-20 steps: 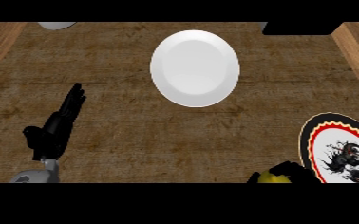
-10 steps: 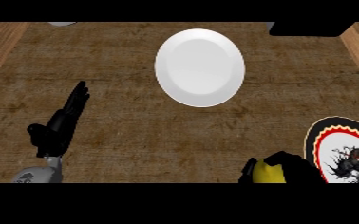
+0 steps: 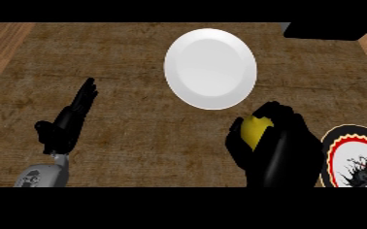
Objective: Pick the lemon from the plate and place it in the plate
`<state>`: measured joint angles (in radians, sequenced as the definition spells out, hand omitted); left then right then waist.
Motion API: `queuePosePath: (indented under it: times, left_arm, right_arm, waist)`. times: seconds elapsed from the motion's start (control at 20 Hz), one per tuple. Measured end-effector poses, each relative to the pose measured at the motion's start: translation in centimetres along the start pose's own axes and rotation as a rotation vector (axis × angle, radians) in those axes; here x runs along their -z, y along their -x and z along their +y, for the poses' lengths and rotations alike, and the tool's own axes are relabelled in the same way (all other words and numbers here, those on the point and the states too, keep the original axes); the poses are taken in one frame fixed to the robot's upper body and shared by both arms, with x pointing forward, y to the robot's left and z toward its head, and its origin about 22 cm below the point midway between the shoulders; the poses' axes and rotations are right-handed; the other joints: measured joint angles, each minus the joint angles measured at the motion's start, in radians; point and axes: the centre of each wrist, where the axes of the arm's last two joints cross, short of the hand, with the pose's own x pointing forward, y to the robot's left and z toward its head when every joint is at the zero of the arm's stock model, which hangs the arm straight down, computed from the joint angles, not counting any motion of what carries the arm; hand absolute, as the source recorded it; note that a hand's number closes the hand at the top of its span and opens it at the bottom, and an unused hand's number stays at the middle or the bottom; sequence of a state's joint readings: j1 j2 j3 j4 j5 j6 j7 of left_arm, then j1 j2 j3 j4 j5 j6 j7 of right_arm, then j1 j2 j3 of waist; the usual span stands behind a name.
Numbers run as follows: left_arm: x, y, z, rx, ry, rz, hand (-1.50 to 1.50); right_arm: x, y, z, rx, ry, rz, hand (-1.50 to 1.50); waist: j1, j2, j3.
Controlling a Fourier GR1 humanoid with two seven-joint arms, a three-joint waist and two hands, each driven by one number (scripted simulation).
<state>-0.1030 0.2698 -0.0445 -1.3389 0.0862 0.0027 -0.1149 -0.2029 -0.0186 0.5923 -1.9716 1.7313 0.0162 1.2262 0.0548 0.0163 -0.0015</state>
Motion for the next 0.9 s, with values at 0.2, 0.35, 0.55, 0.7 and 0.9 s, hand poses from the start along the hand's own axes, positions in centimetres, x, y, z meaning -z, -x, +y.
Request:
queuePosePath:
  times: [0.2,0.35,0.55,0.7,0.9]
  left_arm:
    - [0.1,0.0,-0.6,-0.001,0.015,-0.001,0.00]
    - [0.3,-0.1,-0.7,0.004,0.017,-0.003,0.00]
    - [0.2,0.1,-0.4,0.003,0.020,-0.009,0.00]
    - [0.3,0.0,-0.3,-0.003,0.021,-0.008,0.00]
    - [0.4,-0.1,-0.6,0.000,0.025,-0.009,0.00]
  right_arm:
    - [3.2,-2.2,2.0,-0.001,-0.033,0.011,1.50]
    - [5.5,-3.9,3.5,-0.009,-0.061,0.022,1.50]
    - [8.1,-5.6,5.6,-0.020,-0.100,0.047,1.50]
    - [9.8,-6.3,6.4,0.007,-0.090,0.075,1.50]
    - [12.1,-6.1,7.5,0.047,-0.068,0.150,-1.50]
  waist:
    - [0.012,0.002,0.001]
    - [0.018,0.003,0.001]
    - [0.026,0.005,0.001]
    - [0.028,0.005,0.002]
    - [0.030,0.008,0.003]
